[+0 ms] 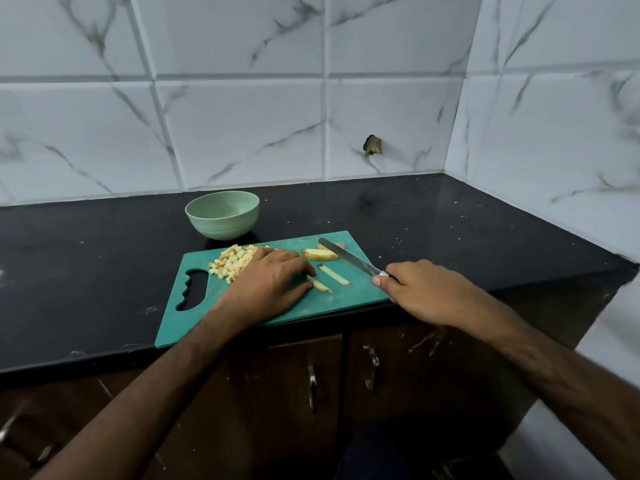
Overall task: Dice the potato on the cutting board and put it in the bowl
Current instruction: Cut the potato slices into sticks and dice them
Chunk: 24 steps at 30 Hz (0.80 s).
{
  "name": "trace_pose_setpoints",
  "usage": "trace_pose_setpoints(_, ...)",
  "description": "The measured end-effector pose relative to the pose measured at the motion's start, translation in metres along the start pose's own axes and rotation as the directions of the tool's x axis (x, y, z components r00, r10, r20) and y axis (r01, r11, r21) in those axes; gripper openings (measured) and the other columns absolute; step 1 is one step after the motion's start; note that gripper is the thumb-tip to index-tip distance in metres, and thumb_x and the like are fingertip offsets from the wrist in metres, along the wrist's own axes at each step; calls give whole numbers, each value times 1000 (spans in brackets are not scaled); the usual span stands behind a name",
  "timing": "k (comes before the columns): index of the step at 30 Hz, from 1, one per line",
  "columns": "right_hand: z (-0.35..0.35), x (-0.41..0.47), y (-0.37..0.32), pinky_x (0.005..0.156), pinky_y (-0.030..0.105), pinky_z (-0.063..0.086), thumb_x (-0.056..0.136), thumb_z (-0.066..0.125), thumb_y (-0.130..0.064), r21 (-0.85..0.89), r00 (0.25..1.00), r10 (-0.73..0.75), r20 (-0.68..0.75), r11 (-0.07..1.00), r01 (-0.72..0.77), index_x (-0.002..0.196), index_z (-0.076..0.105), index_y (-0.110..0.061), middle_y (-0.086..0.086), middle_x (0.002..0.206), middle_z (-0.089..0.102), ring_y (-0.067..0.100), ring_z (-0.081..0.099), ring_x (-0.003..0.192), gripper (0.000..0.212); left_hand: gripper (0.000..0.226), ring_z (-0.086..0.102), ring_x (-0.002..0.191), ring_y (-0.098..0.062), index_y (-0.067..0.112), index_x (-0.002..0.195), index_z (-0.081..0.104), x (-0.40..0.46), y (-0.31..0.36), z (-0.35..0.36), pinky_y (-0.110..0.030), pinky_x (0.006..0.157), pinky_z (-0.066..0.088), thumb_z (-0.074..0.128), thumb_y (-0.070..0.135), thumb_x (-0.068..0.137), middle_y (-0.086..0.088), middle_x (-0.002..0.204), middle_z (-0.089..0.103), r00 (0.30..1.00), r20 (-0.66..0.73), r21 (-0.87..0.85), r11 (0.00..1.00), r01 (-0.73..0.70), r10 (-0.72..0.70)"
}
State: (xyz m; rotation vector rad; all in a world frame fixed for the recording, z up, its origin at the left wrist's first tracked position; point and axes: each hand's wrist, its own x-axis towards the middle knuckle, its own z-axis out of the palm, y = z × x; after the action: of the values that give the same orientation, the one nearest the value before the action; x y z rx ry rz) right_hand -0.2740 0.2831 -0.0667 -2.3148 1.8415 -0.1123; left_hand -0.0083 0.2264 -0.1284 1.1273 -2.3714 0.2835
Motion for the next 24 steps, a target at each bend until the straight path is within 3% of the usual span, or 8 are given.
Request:
trace_pose_setpoints(5,5,-8,-1,77,38,53,109,37,-46,181,997,-29,76,983,15,96,60,-24,-5,88,65,15,65,80,34,19,57,93,-5,31,103,66,-2,1,-2,-35,87,39,61,47,94,18,88,58,1000,-5,-36,999,-20,20)
trace_pose_setpoints(8,7,-16,-2,67,30,48,109,37,-42,236,995,-49,84,971,28,95,63,-22,-8,78,61,11,59,71,36,21,55,89,-1,33,99,69,-3,0,-3,-37,85,38,58,50,93,19,86,57,1000,21,-102,995,-7,10)
trace_pose_setpoints(13,3,-27,5,54,20,43,109,40,-42,179,992,-104,71,980,90,121,52,-31,-9,84,61,7,56,61,21,21,54,90,1,32,99,71,-3,-1,-3,-39,87,39,60,47,91,21,87,57,999,31,-141,990,-5,10)
trace_pose_setpoints(18,-6,-30,9,56,24,45,109,40,-39,135,980,-183,82,976,171,144,42,-46,-13,81,59,9,54,58,35,21,54,90,2,32,98,72,-3,-2,-3,-37,87,38,60,47,90,22,87,56,999,34,-148,989,3,2)
trace_pose_setpoints(21,-4,-27,9,57,21,41,110,37,-41,40,978,-202,56,979,200,151,35,-51,-13,106,64,8,55,59,42,19,54,91,2,32,95,72,-2,-1,-4,-39,87,39,60,47,90,22,88,56,999,44,-158,987,5,2)
trace_pose_setpoints(24,-3,-23,3,56,19,41,110,35,-39,-27,974,-209,81,977,212,154,28,-53,-16,88,57,8,54,60,46,17,54,91,1,33,93,71,-3,-1,-5,-39,87,40,61,47,90,23,87,55,999,45,-149,989,-5,12)
